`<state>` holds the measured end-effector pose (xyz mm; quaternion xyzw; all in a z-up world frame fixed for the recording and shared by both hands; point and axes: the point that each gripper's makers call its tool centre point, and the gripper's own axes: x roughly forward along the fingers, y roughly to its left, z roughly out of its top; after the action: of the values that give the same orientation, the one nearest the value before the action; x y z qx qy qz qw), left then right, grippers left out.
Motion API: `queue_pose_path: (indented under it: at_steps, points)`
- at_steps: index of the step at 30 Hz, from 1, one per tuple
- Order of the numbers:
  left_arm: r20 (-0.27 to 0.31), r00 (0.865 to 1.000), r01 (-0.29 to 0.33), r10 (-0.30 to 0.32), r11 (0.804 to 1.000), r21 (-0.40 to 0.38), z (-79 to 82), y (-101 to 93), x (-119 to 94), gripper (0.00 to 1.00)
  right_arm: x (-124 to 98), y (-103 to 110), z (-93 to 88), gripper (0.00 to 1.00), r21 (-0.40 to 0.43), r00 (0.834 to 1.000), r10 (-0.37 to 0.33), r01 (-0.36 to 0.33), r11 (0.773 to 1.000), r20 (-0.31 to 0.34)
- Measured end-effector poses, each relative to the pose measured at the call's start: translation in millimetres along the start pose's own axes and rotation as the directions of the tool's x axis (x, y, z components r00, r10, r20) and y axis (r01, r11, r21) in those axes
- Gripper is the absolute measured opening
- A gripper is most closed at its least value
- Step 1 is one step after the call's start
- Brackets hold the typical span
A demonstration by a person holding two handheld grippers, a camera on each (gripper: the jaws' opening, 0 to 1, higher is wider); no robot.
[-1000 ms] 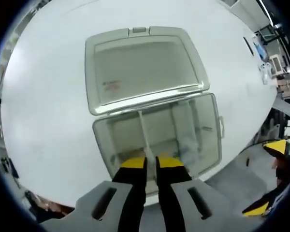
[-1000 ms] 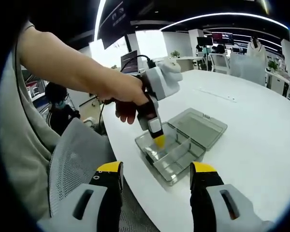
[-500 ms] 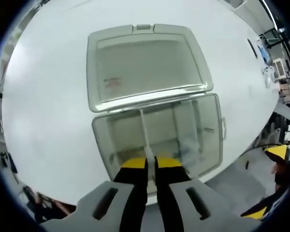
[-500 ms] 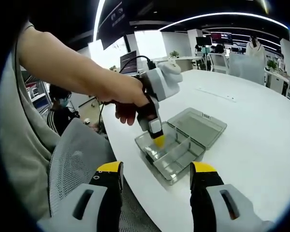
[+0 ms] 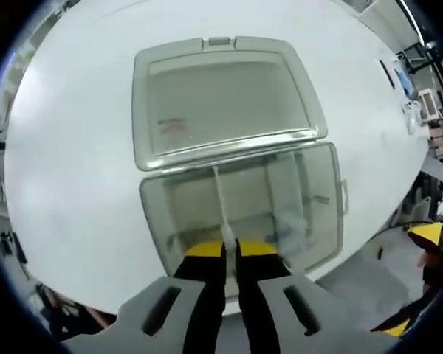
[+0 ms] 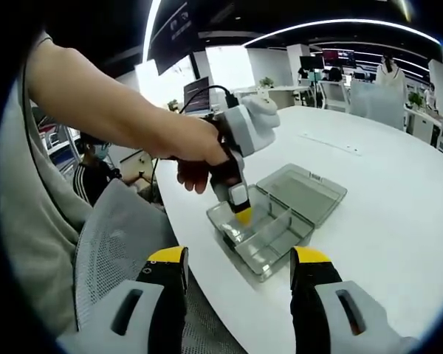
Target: Insert the divider into the dual guide fixture by aligning both edges with the guide slots and pushing it downward to the bottom, including one-sided entry, uneven engagement, binding, and posture correction.
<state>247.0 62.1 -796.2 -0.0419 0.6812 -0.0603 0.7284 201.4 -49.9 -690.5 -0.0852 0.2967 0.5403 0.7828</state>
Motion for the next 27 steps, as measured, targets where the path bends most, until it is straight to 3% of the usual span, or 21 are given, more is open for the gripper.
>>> queue_pose_path:
  at_steps: [10, 27]
  points:
    - [0.000, 1.000, 0.000, 0.000, 1.000, 0.003, -0.5, 0.3, 1.2, 0.02, -1.5, -1.3, 0.9, 0.53, -0.002, 1.000, -0.005, 0.005, 1.000, -0.001]
    - [0.050, 0.996, 0.078, -0.080, 0.996, 0.035, 2.0, -0.3, -5.8, 0.08, -5.4, -3.7, 4.5, 0.53, -0.011, 1.000, -0.015, 0.015, 1.000, -0.005]
